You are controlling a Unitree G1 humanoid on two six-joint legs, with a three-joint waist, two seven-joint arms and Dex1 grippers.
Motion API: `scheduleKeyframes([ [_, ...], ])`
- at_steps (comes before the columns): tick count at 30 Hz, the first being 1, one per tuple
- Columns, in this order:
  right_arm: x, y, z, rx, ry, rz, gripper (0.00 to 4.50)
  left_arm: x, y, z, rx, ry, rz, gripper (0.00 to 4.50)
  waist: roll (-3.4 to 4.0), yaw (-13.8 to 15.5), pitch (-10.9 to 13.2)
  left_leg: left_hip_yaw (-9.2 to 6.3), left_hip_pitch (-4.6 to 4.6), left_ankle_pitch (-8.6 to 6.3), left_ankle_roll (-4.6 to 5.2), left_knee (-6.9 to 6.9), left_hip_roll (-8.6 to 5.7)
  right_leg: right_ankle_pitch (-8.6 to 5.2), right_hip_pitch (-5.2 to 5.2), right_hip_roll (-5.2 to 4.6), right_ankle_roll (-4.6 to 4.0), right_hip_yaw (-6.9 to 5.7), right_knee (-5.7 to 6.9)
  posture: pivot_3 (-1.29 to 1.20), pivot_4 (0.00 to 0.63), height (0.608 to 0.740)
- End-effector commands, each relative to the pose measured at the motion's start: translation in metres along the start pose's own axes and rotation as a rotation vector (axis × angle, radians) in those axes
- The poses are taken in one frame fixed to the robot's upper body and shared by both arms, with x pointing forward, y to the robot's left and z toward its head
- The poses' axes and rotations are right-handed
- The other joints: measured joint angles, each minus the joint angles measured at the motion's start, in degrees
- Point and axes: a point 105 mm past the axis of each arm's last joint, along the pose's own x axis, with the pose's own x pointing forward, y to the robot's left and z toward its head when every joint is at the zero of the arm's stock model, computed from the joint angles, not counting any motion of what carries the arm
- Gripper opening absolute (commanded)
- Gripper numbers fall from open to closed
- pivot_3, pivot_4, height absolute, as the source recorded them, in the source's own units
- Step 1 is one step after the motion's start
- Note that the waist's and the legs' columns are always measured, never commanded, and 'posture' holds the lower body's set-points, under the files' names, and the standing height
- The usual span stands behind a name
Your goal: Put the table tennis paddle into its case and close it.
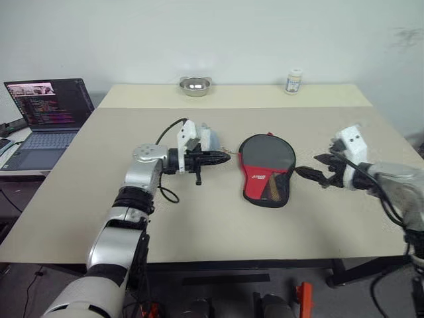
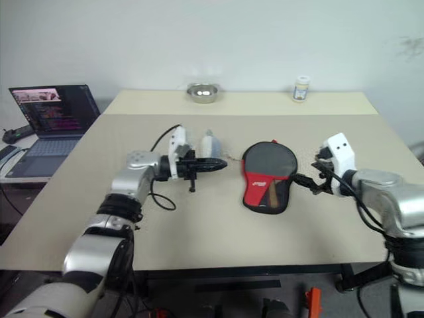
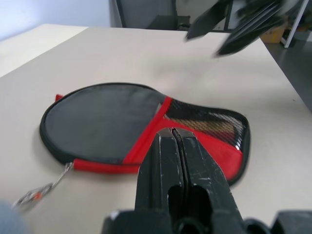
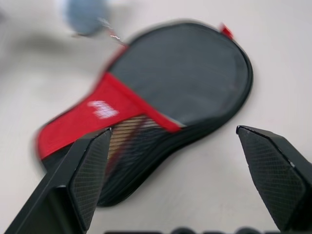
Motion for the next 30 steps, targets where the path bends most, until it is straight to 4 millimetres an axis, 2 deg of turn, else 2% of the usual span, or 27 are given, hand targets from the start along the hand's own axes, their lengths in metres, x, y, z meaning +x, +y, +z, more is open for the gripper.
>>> scheduleKeyframes([
  [1,0.013,-0.012,0.001,0.032,-0.011,-0.074,4.5,-0.016,-0.003,0.018,0.04,-0.034,0.019,0.03,0.01,0.1,0.0,0.0,0.0,0.0,0.0,-0.02,0.01,0.0,0.0,0.0,0.0,0.0,-0.01,0.0,0.15,0.74],
  [5,0.029,-0.013,-0.008,0.101,0.002,-0.076,4.5,-0.027,-0.007,0.015,0.025,-0.029,0.054,0.03,0.02,0.2,0.0,-0.05,-0.03,0.0,-0.01,-0.01,-0.03,0.0,-0.01,-0.02,0.0,-0.03,-0.05,0.0,0.15,0.74],
  [11,0.047,0.001,-0.019,0.122,0.037,-0.026,4.5,-0.036,-0.007,0.006,0.009,-0.018,0.077,0.03,0.03,0.0,0.0,-0.03,0.0,0.01,-0.01,0.0,0.0,0.01,-0.01,0.01,-0.01,-0.02,0.03,0.0,0.15,0.74],
  [24,0.074,0.014,-0.044,0.126,0.145,0.013,4.5,-0.027,-0.01,0.007,0.034,-0.013,0.049,0.03,0.05,-0.8,-0.1,0.03,0.12,0.01,-0.01,0.04,0.01,0.01,0.05,0.02,-0.02,0.04,0.11,0.0,0.15,0.74],
  [27,0.076,0.014,-0.048,0.121,0.166,0.016,3.86,-0.026,-0.01,0.009,0.039,-0.01,0.047,0.0,0.02,-0.9,-0.1,0.05,0.23,0.0,-0.01,0.06,0.01,0.02,0.09,0.03,-0.02,0.1,0.27,0.0,0.15,0.74],
  [30,0.077,0.017,-0.051,0.13,0.181,0.034,2.92,-0.028,-0.011,0.009,0.039,0.001,0.047,0.0,0.02,-0.9,-0.1,0.11,0.33,0.0,-0.01,0.06,0.0,0.01,0.08,0.03,-0.03,0.18,0.47,0.0,0.15,0.74],
])
